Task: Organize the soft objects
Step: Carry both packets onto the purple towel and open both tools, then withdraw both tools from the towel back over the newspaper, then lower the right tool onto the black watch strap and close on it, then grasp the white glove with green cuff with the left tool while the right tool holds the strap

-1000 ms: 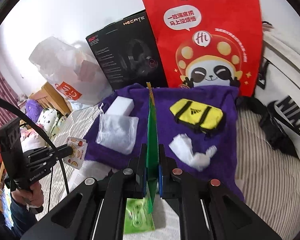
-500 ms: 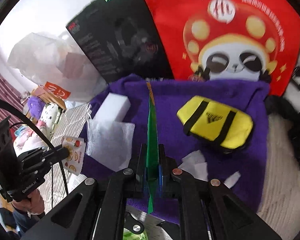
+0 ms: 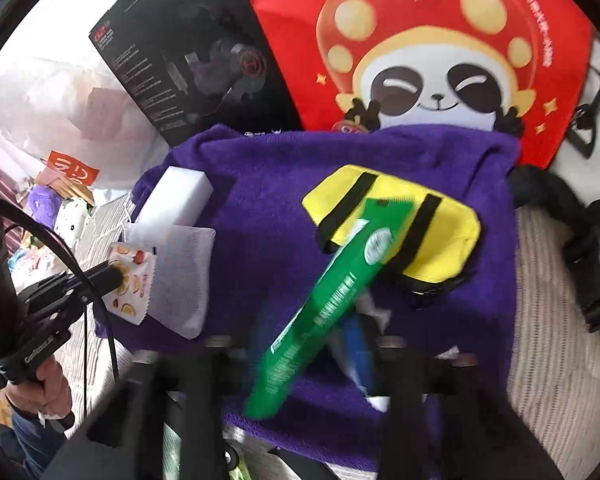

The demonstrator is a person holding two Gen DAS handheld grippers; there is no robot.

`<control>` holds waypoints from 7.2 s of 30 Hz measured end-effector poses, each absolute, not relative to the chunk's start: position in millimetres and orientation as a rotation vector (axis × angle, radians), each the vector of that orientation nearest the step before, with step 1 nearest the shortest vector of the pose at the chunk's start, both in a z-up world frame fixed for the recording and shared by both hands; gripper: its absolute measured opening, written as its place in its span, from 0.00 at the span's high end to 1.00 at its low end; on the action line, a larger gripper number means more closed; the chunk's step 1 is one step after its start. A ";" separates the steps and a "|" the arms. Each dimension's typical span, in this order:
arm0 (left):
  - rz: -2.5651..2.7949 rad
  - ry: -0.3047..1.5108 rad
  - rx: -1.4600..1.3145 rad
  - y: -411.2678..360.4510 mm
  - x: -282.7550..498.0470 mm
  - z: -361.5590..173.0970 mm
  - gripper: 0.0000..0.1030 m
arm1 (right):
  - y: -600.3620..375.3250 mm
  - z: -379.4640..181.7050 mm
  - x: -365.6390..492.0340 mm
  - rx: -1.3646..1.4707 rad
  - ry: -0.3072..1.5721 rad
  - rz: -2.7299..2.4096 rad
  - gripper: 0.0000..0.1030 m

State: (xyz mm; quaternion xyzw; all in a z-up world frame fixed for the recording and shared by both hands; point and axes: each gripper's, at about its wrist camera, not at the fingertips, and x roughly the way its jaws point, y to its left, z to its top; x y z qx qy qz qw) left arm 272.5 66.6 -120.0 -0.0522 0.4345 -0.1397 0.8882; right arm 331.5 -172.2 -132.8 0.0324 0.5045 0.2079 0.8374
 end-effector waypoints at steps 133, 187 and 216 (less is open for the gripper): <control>-0.100 0.972 0.031 53.0 139.5 -159.1 0.07 | -211.8 -163.9 181.2 -0.254 1.009 0.437 0.82; -0.332 0.965 -0.026 26.5 138.5 -126.3 0.11 | -244.0 -152.1 157.0 -0.153 1.030 0.342 0.81; -0.507 0.997 -0.001 -14.7 144.5 -133.3 0.73 | -268.1 -151.8 157.6 -0.093 1.042 0.342 0.96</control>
